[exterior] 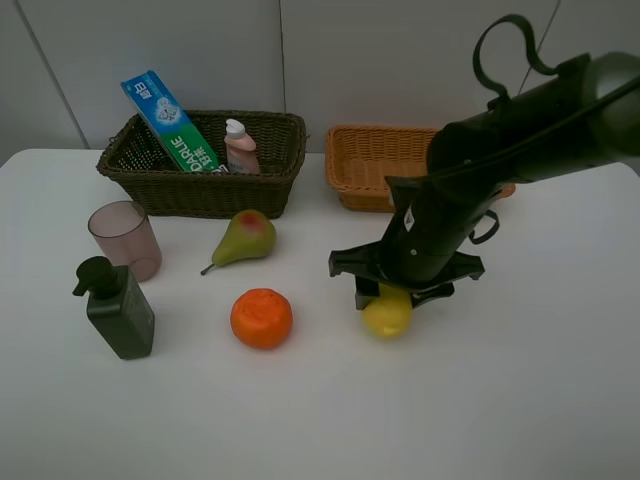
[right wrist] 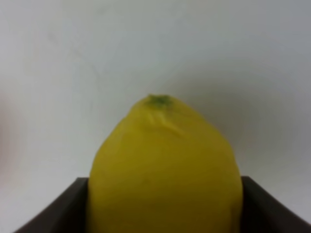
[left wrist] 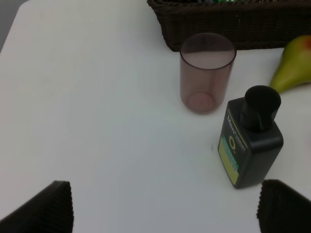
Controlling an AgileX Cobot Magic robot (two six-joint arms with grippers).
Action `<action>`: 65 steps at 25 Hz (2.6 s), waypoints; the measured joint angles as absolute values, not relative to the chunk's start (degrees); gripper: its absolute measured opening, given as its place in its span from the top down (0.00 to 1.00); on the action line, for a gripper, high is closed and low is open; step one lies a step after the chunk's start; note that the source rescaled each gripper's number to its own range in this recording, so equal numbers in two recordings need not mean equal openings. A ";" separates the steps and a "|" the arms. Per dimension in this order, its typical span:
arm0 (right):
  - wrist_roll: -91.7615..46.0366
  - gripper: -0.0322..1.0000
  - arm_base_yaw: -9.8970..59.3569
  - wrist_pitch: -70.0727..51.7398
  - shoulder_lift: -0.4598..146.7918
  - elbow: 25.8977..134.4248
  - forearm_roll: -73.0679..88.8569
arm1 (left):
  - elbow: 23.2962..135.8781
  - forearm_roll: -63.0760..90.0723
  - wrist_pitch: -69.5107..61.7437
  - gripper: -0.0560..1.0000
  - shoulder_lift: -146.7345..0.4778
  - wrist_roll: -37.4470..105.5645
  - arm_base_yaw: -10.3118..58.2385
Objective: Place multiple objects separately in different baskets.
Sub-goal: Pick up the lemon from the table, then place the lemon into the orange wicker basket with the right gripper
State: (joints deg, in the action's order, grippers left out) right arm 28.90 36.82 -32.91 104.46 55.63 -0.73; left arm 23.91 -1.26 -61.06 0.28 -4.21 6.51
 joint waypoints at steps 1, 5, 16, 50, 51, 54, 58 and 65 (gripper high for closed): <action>28.90 0.59 36.82 -33.22 103.53 55.63 -0.87 | 23.91 -1.26 -61.06 0.00 0.28 -4.21 6.51; 28.90 0.59 36.82 -34.08 100.27 55.63 -2.15 | 23.91 -1.26 -61.06 0.00 0.28 -4.21 6.51; 28.90 0.59 36.82 -34.57 94.45 58.05 -8.28 | 23.91 -1.26 -61.06 0.00 0.28 -4.21 6.51; 28.94 0.59 12.91 -6.45 104.28 67.60 -21.67 | 23.91 -1.26 -61.06 0.00 0.28 -4.21 6.51; 28.94 0.59 12.55 -6.01 105.32 67.60 -21.67 | 23.91 -1.26 -61.06 0.00 0.28 -4.21 6.51; 28.94 0.59 11.83 -4.73 108.19 67.60 -21.67 | 23.91 -1.26 -61.06 0.00 0.28 -4.21 6.51; 28.94 0.59 11.77 -2.75 110.89 67.60 -21.67 | 23.91 -1.26 -61.06 0.00 0.28 -4.21 6.51; 28.94 0.59 11.77 1.25 112.38 67.64 -21.67 | 23.91 -1.26 -61.06 0.00 0.28 -4.21 6.51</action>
